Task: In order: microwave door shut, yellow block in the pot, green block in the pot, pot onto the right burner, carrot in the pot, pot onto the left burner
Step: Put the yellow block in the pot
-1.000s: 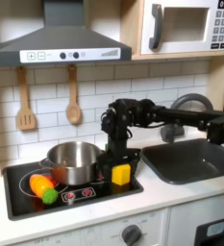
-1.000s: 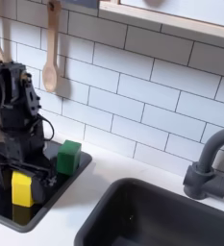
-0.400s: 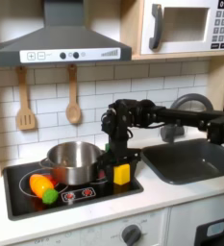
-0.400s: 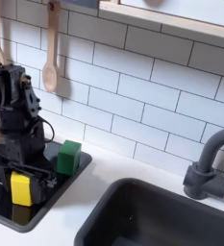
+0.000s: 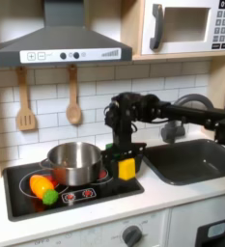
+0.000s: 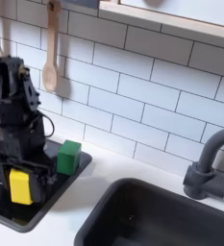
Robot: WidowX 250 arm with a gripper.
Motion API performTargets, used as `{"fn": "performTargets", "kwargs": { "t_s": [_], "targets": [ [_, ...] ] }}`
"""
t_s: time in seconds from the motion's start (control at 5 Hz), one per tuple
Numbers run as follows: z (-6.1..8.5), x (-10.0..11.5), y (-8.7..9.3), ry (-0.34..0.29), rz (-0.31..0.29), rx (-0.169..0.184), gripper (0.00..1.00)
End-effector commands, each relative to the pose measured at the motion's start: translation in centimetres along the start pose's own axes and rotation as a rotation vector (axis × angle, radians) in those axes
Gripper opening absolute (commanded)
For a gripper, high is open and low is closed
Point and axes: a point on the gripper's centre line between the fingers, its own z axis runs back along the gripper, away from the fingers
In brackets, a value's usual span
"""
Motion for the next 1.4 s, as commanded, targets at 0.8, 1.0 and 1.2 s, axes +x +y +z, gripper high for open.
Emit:
{"fn": "performTargets", "kwargs": {
  "t_s": [0.8, 1.0, 1.2],
  "targets": [
    [5.1, 4.9, 6.3, -0.122, 0.123, 0.123, 0.00],
    [5.0, 5.9, 8.1, -0.140, 0.137, 0.154, 0.00],
    [3.7, 6.4, 8.3, -0.124, 0.165, 0.145, 0.00]
  ]
}}
